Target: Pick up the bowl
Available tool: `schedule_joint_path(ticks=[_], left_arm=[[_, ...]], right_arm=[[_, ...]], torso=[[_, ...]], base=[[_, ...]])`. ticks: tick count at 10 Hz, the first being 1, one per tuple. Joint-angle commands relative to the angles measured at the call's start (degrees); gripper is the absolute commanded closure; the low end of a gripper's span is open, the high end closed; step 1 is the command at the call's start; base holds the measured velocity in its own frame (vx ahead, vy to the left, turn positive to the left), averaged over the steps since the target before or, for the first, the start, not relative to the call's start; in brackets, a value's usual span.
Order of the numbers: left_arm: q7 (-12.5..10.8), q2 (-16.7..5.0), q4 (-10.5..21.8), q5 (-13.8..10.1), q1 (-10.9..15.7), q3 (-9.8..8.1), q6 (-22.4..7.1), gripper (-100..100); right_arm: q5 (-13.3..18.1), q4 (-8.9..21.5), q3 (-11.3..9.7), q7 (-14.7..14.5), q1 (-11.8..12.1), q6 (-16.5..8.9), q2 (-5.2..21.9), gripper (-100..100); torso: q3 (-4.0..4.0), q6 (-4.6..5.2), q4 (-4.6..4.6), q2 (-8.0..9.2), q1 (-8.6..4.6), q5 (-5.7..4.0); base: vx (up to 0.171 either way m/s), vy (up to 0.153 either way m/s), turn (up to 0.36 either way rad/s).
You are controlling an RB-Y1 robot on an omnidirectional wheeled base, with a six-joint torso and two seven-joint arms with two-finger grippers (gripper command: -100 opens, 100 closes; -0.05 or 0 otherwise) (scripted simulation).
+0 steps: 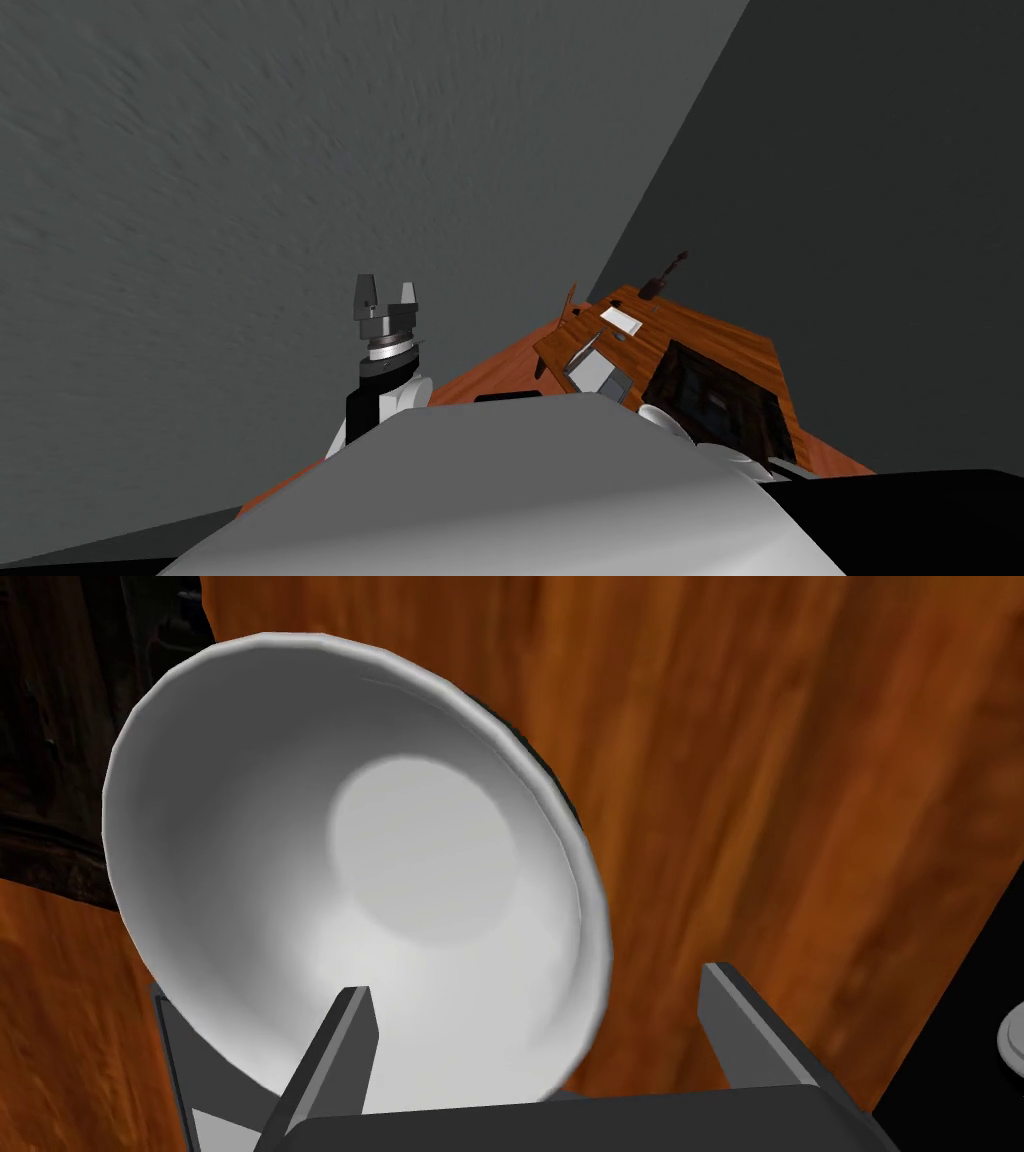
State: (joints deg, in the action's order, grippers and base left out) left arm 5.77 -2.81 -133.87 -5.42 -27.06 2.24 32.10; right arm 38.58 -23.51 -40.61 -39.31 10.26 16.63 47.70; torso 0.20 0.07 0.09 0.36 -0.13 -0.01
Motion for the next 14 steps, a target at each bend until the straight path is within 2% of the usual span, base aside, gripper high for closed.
schedule_joint_path(ticks=[1, 3, 4, 5, 9, 10, 11, 14], left_arm=[[0.0, 0.0, 0.0, 0.0, 0.0, 0.00, 0.0, 0], [0.0, 0.0, 0.0, 0.0, 0.0, 0.00, 0.0, 0], [0.0, 0.0, 0.0, 0.0, 0.0, 0.00, 0.0, 0], [0.0, 0.0, 0.0, 0.0, 0.0, 0.00, 0.0, 0], [0.0, 0.0, 0.0, 0.0, 0.0, 0.00, 0.0, 0], [0.0, 0.0, 0.0, 0.0, 0.0, 0.00, 0.0, 0], [0.0, 0.0, 0.0, 0.0, 0.0, 0.00, 0.0, 0], [0.0, 0.0, 0.0, 0.0, 0.0, -0.01, 0.0, 0]], right_arm=[[-0.2, 1.1, -0.6, 1.8, -0.5, -1.1, -1.4, -100], [-0.5, 2.8, -1.0, 3.2, -1.2, -1.9, -3.0, -100], [-0.4, 2.6, -0.8, 2.4, -1.1, -1.4, -2.7, -100], [-0.4, 2.5, -1.0, 2.8, -1.1, -1.7, -2.7, 100], [-0.4, 2.5, -1.0, 2.7, -1.1, -1.6, -2.7, 100], [-0.4, 2.5, -1.0, 2.7, -1.1, -1.6, -2.7, 0], [-0.2, 1.1, -0.6, 1.8, -0.5, -1.1, -1.4, 100], [0.0, -0.5, -0.1, 0.4, 0.2, -0.4, 0.2, 100]], torso=[[0.00, 0.00, 0.00, 0.00, 0.00, 0.00], [0.09, 0.01, 0.04, 0.15, -0.04, -0.02], [0.08, 0.04, 0.03, 0.13, -0.04, -0.01], [-0.01, 0.06, 0.00, -0.05, 0.04, 0.00], [-0.15, 0.06, -0.05, -0.29, 0.13, 0.04], [-0.15, 0.06, -0.05, -0.29, 0.15, 0.05], [-0.15, 0.06, -0.05, -0.29, 0.16, 0.06], [-0.36, 0.14, -0.13, -0.66, 0.34, 0.16]], base=[[-0.120, -0.057, 0.166], [-0.117, -0.055, 0.199], [-0.046, -0.024, 0.029], [-0.009, -0.005, -0.006], [-0.002, 0.001, -0.001], [0.000, 0.000, 0.000], [0.076, 0.031, -0.234], [0.100, 0.038, -0.183]])
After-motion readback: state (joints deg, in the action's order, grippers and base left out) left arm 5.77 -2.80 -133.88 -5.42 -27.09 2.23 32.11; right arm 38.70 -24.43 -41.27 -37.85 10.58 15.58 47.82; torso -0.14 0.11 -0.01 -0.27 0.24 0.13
